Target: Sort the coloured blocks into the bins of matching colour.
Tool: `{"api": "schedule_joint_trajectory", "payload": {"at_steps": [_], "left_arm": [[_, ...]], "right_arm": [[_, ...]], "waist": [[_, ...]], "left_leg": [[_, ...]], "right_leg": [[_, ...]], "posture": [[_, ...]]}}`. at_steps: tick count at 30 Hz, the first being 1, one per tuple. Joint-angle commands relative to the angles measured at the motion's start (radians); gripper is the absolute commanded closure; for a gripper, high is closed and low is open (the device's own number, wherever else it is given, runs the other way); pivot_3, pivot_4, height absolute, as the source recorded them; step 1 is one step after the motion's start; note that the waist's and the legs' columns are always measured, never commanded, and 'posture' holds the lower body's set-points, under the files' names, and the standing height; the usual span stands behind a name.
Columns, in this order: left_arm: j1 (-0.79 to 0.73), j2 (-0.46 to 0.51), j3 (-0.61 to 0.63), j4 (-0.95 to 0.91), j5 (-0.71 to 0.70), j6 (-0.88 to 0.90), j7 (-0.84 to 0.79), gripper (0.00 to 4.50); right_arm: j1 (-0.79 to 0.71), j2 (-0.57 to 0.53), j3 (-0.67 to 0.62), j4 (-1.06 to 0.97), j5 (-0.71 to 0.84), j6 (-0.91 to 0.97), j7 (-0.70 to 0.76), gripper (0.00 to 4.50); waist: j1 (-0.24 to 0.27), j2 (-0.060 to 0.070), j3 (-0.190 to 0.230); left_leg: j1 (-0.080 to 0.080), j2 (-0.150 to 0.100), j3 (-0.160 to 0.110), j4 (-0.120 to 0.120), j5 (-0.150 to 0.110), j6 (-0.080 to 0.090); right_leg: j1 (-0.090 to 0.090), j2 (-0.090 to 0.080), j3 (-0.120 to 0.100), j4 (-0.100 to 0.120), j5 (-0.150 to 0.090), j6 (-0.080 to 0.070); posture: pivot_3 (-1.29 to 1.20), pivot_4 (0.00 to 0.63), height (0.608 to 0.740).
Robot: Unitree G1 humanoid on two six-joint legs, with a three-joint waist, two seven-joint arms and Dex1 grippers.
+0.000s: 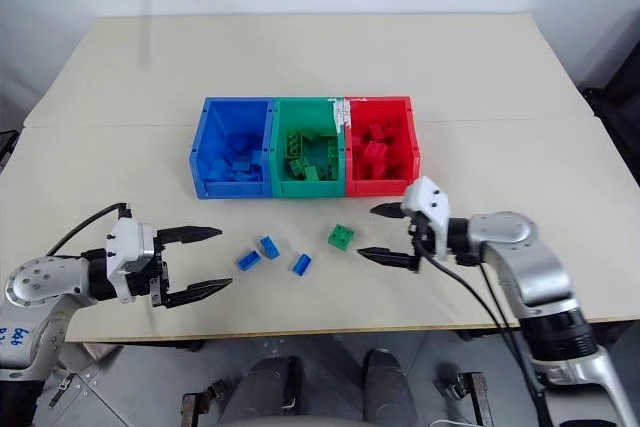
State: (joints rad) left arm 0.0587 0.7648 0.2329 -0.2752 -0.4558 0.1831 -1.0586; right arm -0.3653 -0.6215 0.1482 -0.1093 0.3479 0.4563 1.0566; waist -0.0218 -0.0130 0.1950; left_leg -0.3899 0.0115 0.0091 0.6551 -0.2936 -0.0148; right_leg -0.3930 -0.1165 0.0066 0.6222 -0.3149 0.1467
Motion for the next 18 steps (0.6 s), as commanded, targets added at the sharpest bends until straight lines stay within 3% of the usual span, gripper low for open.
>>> {"api": "schedule_joint_trajectory", "payload": {"at_steps": [1, 4, 7, 12, 15, 18], "left_arm": [[0.034, 0.008, 0.037, -0.074, -0.031, 0.01, 0.012, 0.0], [0.051, 0.008, 0.041, -0.098, -0.039, 0.021, 0.019, 0.0], [0.058, 0.007, 0.042, -0.109, -0.042, 0.029, 0.021, 0.0], [0.055, 0.008, 0.041, -0.112, -0.043, 0.034, 0.022, 0.0], [0.051, 0.007, 0.05, -0.103, -0.046, 0.035, 0.025, 0.0], [0.058, -0.001, 0.065, -0.093, -0.047, 0.034, 0.038, 0.0]], "right_arm": [[0.004, 0.056, 0.043, 0.031, -0.069, -0.07, -0.064, 0.01], [-0.01, 0.105, 0.059, 0.077, -0.103, -0.132, -0.089, 0.01], [-0.019, 0.14, 0.076, 0.11, -0.14, -0.153, -0.127, 0.52], [-0.008, 0.163, 0.077, 0.103, -0.129, -0.158, -0.117, 2.15], [-0.011, 0.152, 0.031, 0.059, -0.045, -0.145, -0.053, 3.04], [-0.075, 0.154, -0.017, 0.042, 0.025, -0.113, -0.028, 3.02]], "waist": [[-0.003, 0.0, 0.0], [-0.005, 0.0, 0.0], [-0.007, -0.001, 0.0], [-0.006, -0.001, 0.0], [-0.006, -0.001, 0.0], [-0.006, -0.001, 0.0]], "left_leg": [[0.0, 0.0, 0.0, 0.0, 0.0, 0.0], [0.0, 0.0, 0.001, -0.001, -0.001, 0.0], [0.0, 0.0, 0.002, -0.001, -0.001, 0.0], [0.001, 0.001, 0.002, -0.001, -0.003, 0.003], [0.001, 0.0, 0.002, -0.001, -0.003, 0.004], [0.001, 0.0, 0.002, -0.001, -0.003, 0.004]], "right_leg": [[0.0, 0.0, 0.0, 0.0, 0.0, 0.0], [0.0, 0.0, 0.0, -0.001, 0.0, 0.0], [0.0, 0.001, 0.0, -0.001, 0.0, 0.0], [0.0, 0.002, 0.0, 0.0, 0.0, 0.0], [0.0, 0.002, 0.0, 0.0, 0.0, 0.0], [0.0, 0.002, 0.0, 0.0, 0.0, 0.0]], "posture": [[0.0, 0.15, 0.74], [0.0, 0.15, 0.74], [0.0, 0.15, 0.74], [0.0, 0.15, 0.74], [0.0, 0.15, 0.74], [0.0, 0.15, 0.74]]}}
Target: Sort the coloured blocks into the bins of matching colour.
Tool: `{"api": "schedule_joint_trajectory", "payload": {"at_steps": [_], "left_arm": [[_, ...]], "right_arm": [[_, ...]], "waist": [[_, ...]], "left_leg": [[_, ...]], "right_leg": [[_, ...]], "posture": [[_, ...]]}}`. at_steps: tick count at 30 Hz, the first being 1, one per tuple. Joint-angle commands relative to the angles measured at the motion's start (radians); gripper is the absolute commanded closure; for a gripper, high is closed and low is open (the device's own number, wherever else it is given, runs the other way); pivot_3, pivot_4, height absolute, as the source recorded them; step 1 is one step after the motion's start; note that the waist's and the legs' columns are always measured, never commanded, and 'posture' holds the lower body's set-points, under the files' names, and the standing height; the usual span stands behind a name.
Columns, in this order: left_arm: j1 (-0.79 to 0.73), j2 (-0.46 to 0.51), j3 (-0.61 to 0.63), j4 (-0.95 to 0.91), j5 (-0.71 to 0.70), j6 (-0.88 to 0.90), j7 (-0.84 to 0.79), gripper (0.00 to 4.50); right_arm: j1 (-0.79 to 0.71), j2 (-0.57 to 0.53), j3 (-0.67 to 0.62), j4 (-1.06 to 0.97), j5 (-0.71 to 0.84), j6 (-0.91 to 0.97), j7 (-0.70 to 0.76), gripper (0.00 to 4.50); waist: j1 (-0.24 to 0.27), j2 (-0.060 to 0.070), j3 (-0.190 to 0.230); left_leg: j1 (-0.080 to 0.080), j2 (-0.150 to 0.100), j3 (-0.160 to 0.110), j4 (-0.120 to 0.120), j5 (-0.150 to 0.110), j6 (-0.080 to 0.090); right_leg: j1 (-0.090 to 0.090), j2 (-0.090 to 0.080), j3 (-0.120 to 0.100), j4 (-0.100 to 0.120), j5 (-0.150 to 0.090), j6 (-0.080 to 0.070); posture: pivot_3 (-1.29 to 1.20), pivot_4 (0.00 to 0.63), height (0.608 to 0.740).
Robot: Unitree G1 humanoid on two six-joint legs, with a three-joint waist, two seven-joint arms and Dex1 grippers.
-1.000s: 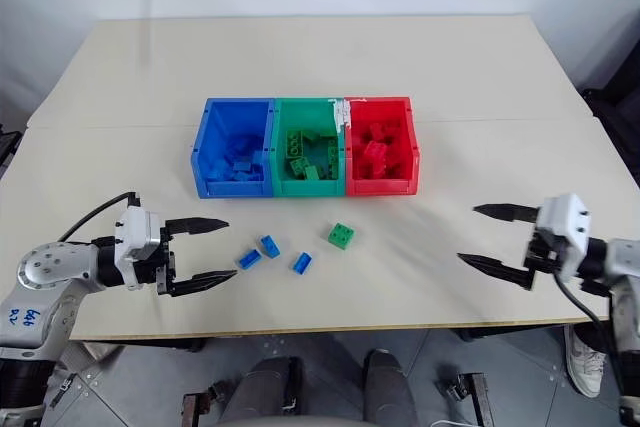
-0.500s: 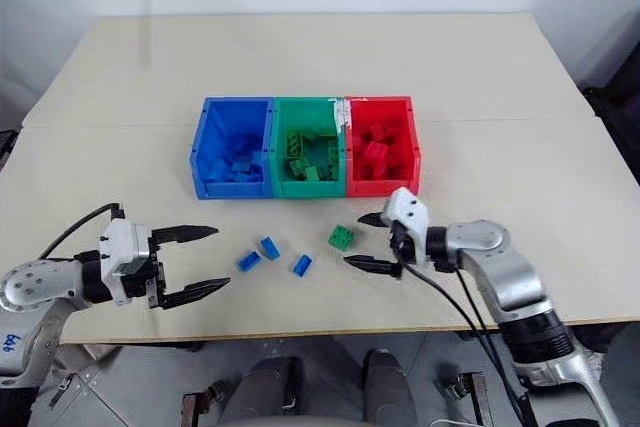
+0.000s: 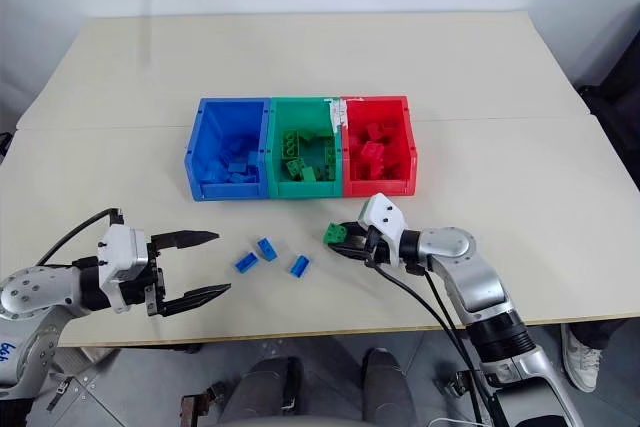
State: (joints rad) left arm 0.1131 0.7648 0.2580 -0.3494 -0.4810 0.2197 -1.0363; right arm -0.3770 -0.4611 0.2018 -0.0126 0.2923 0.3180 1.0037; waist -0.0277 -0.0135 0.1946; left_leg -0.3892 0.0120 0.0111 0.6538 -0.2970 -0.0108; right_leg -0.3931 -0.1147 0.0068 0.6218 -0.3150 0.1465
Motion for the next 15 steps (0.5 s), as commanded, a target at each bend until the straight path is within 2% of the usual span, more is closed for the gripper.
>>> {"api": "schedule_joint_trajectory", "payload": {"at_steps": [1, 4, 12, 15], "left_arm": [[0.007, -0.004, 0.046, -0.016, -0.024, -0.002, 0.021, 0.0], [0.022, -0.015, 0.053, -0.009, -0.021, -0.008, 0.036, 0.0], [0.047, -0.046, 0.044, -0.03, -0.007, -0.015, 0.07, 0.0], [0.065, -0.051, 0.052, -0.045, -0.008, -0.014, 0.083, 0.0]], "right_arm": [[-0.096, -0.001, -0.083, -0.055, 0.094, 0.044, 0.018, 3.02], [-0.238, 0.048, -0.107, 0.011, 0.088, 0.071, -0.06, 3.02], [-0.556, 0.188, -0.065, 0.426, -0.08, -0.125, -0.147, 3.02], [-0.593, 0.206, -0.069, 0.487, -0.097, -0.143, -0.152, 1.94]], "waist": [[-0.002, 0.0, 0.0], [-0.009, 0.0, 0.0], [-0.008, 0.0, 0.0], [-0.005, 0.0, 0.0]], "left_leg": [[0.0, 0.0, 0.0, 0.0, 0.0, 0.0], [0.001, 0.001, 0.001, 0.0, 0.0, 0.0], [0.0, 0.001, 0.002, -0.003, 0.0, -0.002], [-0.001, 0.001, 0.002, -0.003, 0.002, -0.006]], "right_leg": [[0.0, 0.0, 0.0, 0.0, 0.0, 0.0], [-0.001, 0.0, 0.0, 0.0, 0.0, 0.0], [-0.003, 0.0, -0.001, 0.005, -0.001, -0.002], [-0.004, 0.0, -0.001, 0.004, -0.001, -0.002]], "posture": [[0.0, 0.15, 0.74], [0.0, 0.15, 0.74], [0.0, 0.15, 0.74], [0.0, 0.15, 0.74]]}}
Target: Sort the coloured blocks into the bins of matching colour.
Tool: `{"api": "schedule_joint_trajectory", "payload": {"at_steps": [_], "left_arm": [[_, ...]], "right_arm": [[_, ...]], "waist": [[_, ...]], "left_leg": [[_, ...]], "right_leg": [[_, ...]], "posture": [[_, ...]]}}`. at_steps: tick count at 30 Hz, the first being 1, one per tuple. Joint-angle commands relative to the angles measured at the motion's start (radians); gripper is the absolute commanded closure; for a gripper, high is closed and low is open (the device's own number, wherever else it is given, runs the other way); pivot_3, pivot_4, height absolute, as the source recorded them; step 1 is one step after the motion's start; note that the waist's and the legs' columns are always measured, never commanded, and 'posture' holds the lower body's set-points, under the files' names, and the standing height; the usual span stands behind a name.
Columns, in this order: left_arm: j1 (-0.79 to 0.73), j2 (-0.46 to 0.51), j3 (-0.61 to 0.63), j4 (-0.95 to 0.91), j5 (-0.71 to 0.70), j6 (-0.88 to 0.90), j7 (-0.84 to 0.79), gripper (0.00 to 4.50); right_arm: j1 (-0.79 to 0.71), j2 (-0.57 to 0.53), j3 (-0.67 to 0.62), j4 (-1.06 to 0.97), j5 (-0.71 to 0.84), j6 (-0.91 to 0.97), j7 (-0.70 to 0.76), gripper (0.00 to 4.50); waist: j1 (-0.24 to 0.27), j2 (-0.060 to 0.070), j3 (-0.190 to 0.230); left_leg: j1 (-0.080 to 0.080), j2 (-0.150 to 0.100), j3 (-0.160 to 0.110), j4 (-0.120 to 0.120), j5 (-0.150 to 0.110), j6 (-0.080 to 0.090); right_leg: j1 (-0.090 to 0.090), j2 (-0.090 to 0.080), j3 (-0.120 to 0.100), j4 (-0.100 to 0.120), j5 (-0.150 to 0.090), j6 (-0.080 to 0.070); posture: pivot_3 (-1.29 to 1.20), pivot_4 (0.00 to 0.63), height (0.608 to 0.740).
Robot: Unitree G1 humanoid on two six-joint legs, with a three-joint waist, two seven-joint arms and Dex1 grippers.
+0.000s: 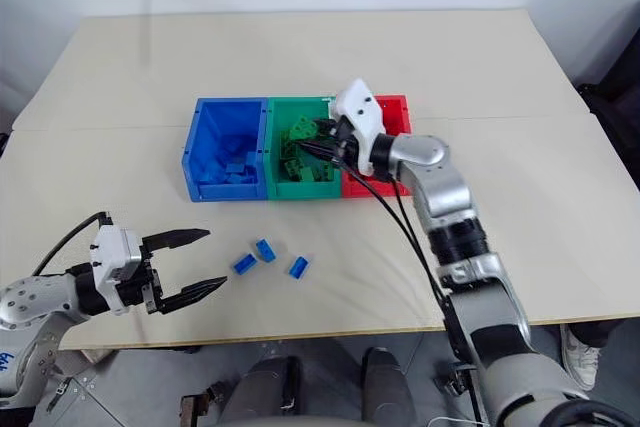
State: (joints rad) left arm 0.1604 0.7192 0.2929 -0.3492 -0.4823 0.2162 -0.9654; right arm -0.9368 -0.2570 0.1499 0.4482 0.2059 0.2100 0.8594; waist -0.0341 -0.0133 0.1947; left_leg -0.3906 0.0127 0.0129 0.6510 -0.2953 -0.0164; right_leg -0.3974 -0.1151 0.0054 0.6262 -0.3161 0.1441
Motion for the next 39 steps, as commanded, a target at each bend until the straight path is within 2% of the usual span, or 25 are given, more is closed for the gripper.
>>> {"api": "schedule_joint_trajectory", "payload": {"at_steps": [1, 6, 12, 17, 21, 25, 27, 31, 35, 39], "left_arm": [[0.025, -0.005, 0.021, -0.05, -0.008, -0.012, 0.014, 0.0], [0.051, -0.005, 0.029, -0.065, -0.015, -0.012, 0.022, 0.0], [0.016, 0.008, 0.01, -0.04, -0.022, -0.009, 0.0, 0.0], [-0.042, 0.023, -0.011, 0.011, -0.019, -0.012, -0.044, 0.0], [-0.1, 0.023, -0.038, 0.056, -0.007, -0.029, -0.076, 0.0], [-0.161, 0.018, -0.097, 0.068, -0.003, -0.025, -0.105, 0.0], [-0.177, 0.013, -0.116, 0.065, -0.008, -0.022, -0.114, 0.0], [-0.182, 0.011, -0.119, 0.076, -0.008, -0.033, -0.123, 0.0], [-0.162, 0.019, -0.093, 0.093, -0.007, -0.044, -0.13, 0.0], [-0.117, 0.027, -0.058, 0.099, -0.001, -0.059, -0.127, 0.0]], "right_arm": [[-0.037, 0.002, -0.024, 0.036, -0.014, -0.054, -0.011, 1.61], [-0.001, -0.069, -0.064, -0.029, 0.032, -0.046, 0.08, 0.03], [0.209, -0.252, -0.147, -0.233, 0.175, -0.04, 0.326, 0.03], [0.425, -0.4, -0.273, -0.335, 0.285, -0.115, 0.5, 0.03], [0.6, -0.521, -0.346, -0.347, 0.283, -0.174, 0.582, 0.03], [0.723, -0.604, -0.44, -0.254, 0.283, -0.251, 0.645, 0.03], [0.731, -0.617, -0.464, -0.18, 0.257, -0.318, 0.634, 0.03], [0.726, -0.609, -0.458, -0.155, 0.266, -0.31, 0.62, 0.03], [0.691, -0.568, -0.385, -0.252, 0.283, -0.252, 0.601, 0.03], [0.608, -0.489, -0.229, -0.432, 0.321, -0.081, 0.576, 0.03]], "waist": [[0.001, 0.0, 0.0], [0.003, 0.0, 0.0], [0.008, 0.0, 0.0], [0.007, 0.0, 0.0], [0.007, 0.0, 0.0], [0.007, 0.0, 0.0], [0.006, 0.0, 0.0], [0.004, 0.0, 0.0], [0.004, 0.0, 0.0], [0.002, 0.0, 0.0]], "left_leg": [[0.0, 0.0, 0.0, 0.0, 0.0, 0.0], [0.0, 0.0, 0.002, 0.0, -0.004, 0.002], [-0.001, 0.0, 0.003, 0.0, -0.006, 0.004], [0.0, -0.001, 0.008, 0.001, -0.006, 0.005], [0.003, 0.0, 0.016, 0.002, -0.007, 0.006], [0.004, 0.0, 0.018, 0.004, -0.008, 0.008], [0.005, 0.0, 0.019, 0.005, -0.008, 0.008], [0.006, 0.002, 0.022, 0.008, -0.008, 0.008], [0.007, 0.003, 0.022, 0.008, -0.008, 0.007], [0.008, 0.006, 0.021, 0.008, -0.008, 0.007]], "right_leg": [[0.0, 0.0, 0.0, 0.0, 0.0, 0.0], [-0.001, -0.001, -0.002, -0.001, 0.0, 0.0], [0.0, -0.001, -0.004, -0.004, 0.0, 0.0], [0.002, -0.001, -0.004, -0.006, 0.0, 0.001], [0.003, 0.0, -0.004, -0.005, 0.0, 0.001], [0.004, 0.001, -0.003, -0.005, 0.0, 0.001], [0.004, 0.001, -0.002, -0.005, 0.001, 0.001], [0.004, 0.001, -0.001, -0.005, 0.001, 0.003], [0.004, 0.001, 0.0, -0.004, 0.001, 0.003], [0.004, 0.001, 0.0, -0.003, 0.001, 0.003]], "posture": [[0.0, 0.15, 0.74], [0.0, 0.15, 0.74], [0.0, 0.15, 0.74], [0.0, 0.15, 0.74], [0.0, 0.15, 0.74], [0.0, 0.15, 0.74], [0.0, 0.15, 0.74], [0.0, 0.15, 0.74], [0.0, 0.15, 0.74], [0.0, 0.15, 0.74]]}}
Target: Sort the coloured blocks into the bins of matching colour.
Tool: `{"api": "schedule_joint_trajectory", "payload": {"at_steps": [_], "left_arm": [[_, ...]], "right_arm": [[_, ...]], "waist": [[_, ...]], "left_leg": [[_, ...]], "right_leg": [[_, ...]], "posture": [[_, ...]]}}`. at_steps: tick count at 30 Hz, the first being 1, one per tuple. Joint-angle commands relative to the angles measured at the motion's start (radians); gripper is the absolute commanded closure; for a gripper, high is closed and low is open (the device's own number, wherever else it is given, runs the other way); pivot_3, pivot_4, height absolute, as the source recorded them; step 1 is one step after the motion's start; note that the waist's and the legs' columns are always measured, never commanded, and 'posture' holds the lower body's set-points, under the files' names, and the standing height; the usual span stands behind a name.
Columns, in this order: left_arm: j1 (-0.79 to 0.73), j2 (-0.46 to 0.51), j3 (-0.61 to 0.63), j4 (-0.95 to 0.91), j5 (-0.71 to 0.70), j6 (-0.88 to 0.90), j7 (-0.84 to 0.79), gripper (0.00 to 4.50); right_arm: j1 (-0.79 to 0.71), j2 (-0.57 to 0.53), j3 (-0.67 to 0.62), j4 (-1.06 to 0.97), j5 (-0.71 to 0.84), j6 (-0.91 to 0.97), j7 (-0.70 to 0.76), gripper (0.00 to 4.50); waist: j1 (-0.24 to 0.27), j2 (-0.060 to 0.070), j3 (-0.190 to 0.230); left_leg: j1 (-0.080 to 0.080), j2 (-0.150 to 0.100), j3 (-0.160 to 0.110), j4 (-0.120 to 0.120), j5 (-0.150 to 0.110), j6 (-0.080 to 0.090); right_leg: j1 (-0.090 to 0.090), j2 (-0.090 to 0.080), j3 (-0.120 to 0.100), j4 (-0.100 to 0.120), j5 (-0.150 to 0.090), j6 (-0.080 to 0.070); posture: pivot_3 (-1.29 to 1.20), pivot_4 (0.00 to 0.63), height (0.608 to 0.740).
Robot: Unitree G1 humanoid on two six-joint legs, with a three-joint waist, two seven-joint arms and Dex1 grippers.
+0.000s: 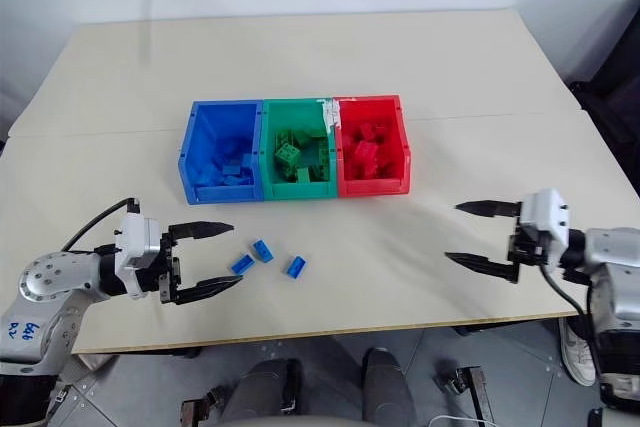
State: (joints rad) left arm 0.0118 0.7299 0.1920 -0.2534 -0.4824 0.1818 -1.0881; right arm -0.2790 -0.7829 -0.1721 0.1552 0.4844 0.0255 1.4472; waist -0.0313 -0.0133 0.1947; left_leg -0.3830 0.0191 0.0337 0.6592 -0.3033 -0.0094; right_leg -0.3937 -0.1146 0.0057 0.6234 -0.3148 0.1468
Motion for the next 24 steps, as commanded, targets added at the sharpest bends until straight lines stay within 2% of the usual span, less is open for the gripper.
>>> {"api": "schedule_joint_trajectory", "payload": {"at_steps": [1, 6, 9, 12, 14, 20, 24], "left_arm": [[0.047, 0.017, 0.05, 0.002, 0.003, -0.03, -0.003, 0.0], [0.149, 0.016, 0.114, -0.012, -0.001, -0.043, 0.01, 0.0], [0.209, 0.011, 0.143, -0.042, -0.006, -0.04, 0.022, 0.0], [0.258, -0.003, 0.163, -0.072, -0.008, -0.038, 0.045, 0.0], [0.282, -0.013, 0.17, -0.092, -0.01, -0.037, 0.06, 0.0], [0.322, -0.029, 0.176, -0.135, -0.014, -0.031, 0.09, 0.0], [0.322, -0.026, 0.175, -0.139, -0.017, -0.03, 0.099, 0.0]], "right_arm": [[-0.069, 0.057, 0.135, -0.171, 0.037, 0.142, -0.023, 0.03], [-0.164, 0.195, 0.343, -0.242, -0.053, 0.229, -0.113, 0.03], [-0.186, 0.239, 0.427, -0.249, -0.098, 0.256, -0.131, 0.03], [-0.195, 0.281, 0.507, -0.208, -0.18, 0.213, -0.159, 0.03], [-0.202, 0.311, 0.533, -0.168, -0.218, 0.177, -0.179, 0.03], [-0.232, 0.383, 0.553, -0.053, -0.279, 0.123, -0.229, 0.03], [-0.23, 0.391, 0.561, -0.025, -0.297, 0.123, -0.227, 0.97]], "waist": [[0.0, 0.0, 0.0], [0.004, 0.0, 0.0], [0.005, 0.0, 0.0], [0.005, 0.0, 0.0], [0.003, -0.001, 0.0], [0.002, -0.001, -0.001], [0.003, -0.001, -0.001]], "left_leg": [[0.0, 0.001, -0.001, 0.0, 0.0, -0.001], [-0.001, 0.0, -0.006, 0.0, -0.002, -0.002], [-0.002, -0.001, -0.006, 0.001, -0.003, -0.002], [-0.005, -0.004, -0.008, 0.001, -0.005, 0.0], [-0.004, -0.006, -0.007, 0.002, -0.006, 0.001], [-0.004, -0.006, -0.003, 0.003, -0.007, 0.002], [-0.004, -0.006, -0.003, 0.003, -0.007, 0.002]], "right_leg": [[0.0, 0.0, 0.0, 0.0, 0.0, 0.0], [-0.001, -0.001, -0.001, -0.001, 0.0, -0.001], [-0.002, -0.003, -0.001, -0.002, 0.0, -0.001], [-0.002, -0.008, -0.004, -0.002, 0.0, -0.001], [-0.002, -0.014, -0.007, -0.003, 0.0, -0.001], [-0.002, -0.016, -0.021, -0.002, 0.0, -0.001], [-0.002, -0.016, -0.022, -0.002, 0.0, -0.001]], "posture": [[0.0, 0.15, 0.74], [0.0, 0.15, 0.74], [0.0, 0.15, 0.74], [0.0, 0.15, 0.74], [0.0, 0.15, 0.74], [0.0, 0.15, 0.74], [0.0, 0.15, 0.74]]}}
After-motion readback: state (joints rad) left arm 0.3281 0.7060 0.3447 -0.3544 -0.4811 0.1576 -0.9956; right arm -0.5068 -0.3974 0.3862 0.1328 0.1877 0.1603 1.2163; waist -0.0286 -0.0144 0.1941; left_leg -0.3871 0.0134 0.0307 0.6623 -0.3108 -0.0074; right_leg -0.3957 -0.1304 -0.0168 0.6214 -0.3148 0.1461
